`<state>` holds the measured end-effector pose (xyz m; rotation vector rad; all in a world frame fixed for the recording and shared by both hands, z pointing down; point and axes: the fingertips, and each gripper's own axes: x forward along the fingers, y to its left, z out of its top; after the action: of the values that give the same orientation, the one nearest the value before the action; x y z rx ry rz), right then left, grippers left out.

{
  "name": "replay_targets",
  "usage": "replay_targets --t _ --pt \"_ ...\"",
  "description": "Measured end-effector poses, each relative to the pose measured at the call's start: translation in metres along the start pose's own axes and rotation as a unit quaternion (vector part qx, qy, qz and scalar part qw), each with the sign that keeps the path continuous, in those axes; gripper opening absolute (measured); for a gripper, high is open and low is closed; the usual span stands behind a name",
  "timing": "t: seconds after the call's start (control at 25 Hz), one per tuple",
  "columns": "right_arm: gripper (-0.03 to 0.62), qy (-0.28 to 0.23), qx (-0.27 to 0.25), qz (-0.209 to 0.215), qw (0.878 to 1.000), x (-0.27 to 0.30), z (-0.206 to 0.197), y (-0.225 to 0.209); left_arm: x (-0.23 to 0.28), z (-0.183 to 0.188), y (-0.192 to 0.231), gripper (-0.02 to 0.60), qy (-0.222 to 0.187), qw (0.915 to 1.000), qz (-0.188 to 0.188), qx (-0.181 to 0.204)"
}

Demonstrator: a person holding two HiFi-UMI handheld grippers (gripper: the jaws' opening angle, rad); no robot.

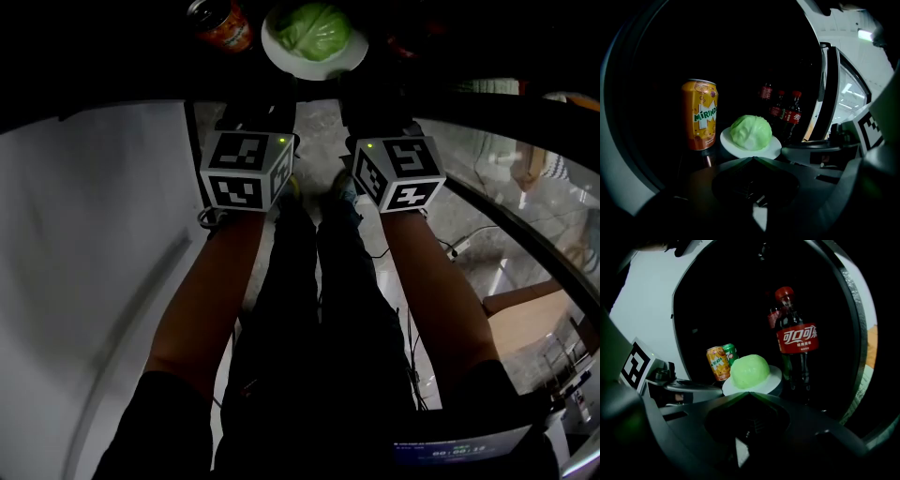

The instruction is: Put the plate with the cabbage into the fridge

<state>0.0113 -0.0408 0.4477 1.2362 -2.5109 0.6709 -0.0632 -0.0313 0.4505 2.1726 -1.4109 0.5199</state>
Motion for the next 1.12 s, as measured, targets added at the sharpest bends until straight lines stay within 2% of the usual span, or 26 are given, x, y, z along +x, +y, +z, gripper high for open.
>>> replay_targets --t 0.32,0.56,0.68,0.96,1.12 --pt "0.006 0.001 0.003 0.001 1.0 0.005 0.004 -0.005 0.005 0.004 0.003 0.003 0.008 0.9999 0.0 -0.013" --pt "0.006 -0.03 -0.007 -0.007 0.999 -0.016 0.025 -0.004 -0.01 0.017 -0.001 0.003 -0.015 0.9998 0.013 -0.008" --pt "0.006 -0.039 0.001 -0.003 0.999 -0.036 0.037 0.003 -0.031 0.028 -0.008 0.003 -0.031 0.9992 0.023 0.001" --pt "0.005 -0.072 -0.032 -0.001 0.997 -0.089 0.074 0.029 -0.09 0.071 -0.031 0.003 -0.102 0.994 0.025 0.028" --pt "0.006 -0.084 -0.033 -0.011 0.996 -0.115 0.088 0.038 -0.119 0.086 -0.041 0.003 -0.119 0.9918 0.024 0.04"
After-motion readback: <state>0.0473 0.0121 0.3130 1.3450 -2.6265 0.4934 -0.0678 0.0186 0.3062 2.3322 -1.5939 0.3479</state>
